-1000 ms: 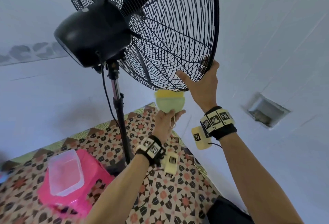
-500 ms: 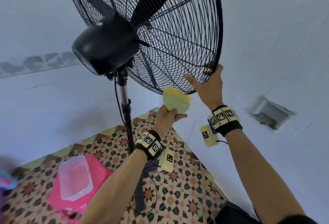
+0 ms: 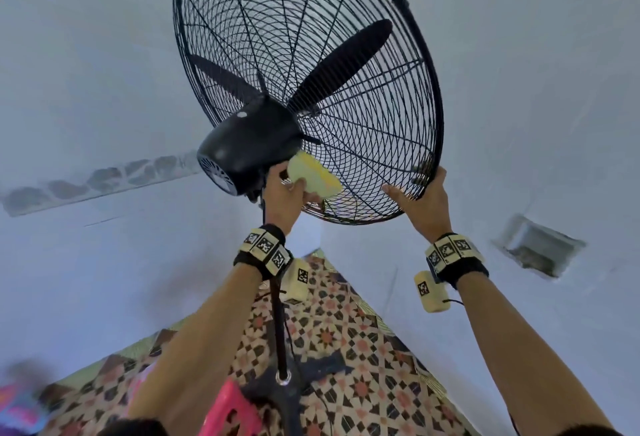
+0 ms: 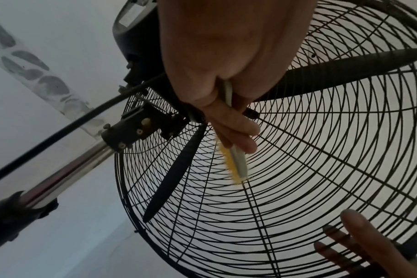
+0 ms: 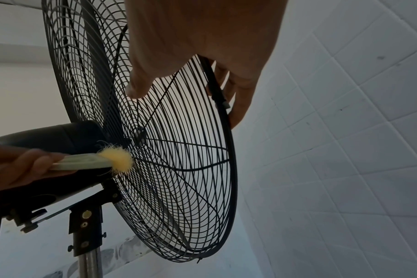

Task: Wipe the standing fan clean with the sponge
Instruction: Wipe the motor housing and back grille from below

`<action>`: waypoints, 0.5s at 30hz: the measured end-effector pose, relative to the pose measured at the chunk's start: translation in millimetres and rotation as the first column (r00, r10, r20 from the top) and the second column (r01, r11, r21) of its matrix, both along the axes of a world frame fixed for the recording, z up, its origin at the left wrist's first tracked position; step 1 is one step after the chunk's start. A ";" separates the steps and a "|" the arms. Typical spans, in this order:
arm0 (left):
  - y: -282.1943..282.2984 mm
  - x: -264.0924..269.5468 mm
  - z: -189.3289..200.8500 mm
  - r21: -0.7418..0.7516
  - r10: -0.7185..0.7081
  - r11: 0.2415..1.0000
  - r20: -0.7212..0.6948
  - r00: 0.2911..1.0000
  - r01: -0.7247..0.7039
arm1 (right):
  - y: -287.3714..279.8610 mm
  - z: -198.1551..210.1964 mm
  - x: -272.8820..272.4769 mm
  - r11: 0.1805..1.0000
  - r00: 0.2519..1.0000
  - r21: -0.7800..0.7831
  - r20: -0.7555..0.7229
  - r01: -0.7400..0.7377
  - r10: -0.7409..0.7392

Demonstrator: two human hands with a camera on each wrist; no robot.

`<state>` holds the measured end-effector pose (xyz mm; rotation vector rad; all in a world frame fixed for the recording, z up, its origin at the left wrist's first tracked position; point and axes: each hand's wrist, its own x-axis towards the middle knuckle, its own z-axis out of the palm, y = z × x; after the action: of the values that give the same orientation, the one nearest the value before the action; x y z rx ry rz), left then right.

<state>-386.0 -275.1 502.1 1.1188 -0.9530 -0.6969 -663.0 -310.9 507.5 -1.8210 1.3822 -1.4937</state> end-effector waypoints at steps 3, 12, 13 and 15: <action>0.5 -5.4 0.5 -0.013 0.005 1.000 -0.042 0.999 -0.005 | 3.2 -2.0 2.5 1.000 1.000 -0.005 0.002 0.012 -0.012; 11.0 13.7 1.2 -0.003 -0.034 0.999 -0.013 0.999 0.034 | 8.0 -3.4 7.5 1.000 1.000 -0.007 0.014 0.028 -0.028; 11.5 6.8 2.0 -0.002 -0.022 1.000 -0.007 1.000 0.022 | 9.1 -2.7 8.5 1.000 0.999 -0.007 0.019 0.027 -0.026; 13.6 -4.9 3.1 0.012 -0.069 0.998 -0.011 0.998 0.069 | 10.3 -2.5 8.2 0.999 0.999 -0.007 0.030 0.034 -0.033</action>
<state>-391.0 -261.5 505.2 1.0960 -0.9832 -0.7655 -654.8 -300.6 505.1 -1.7810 1.4011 -1.5391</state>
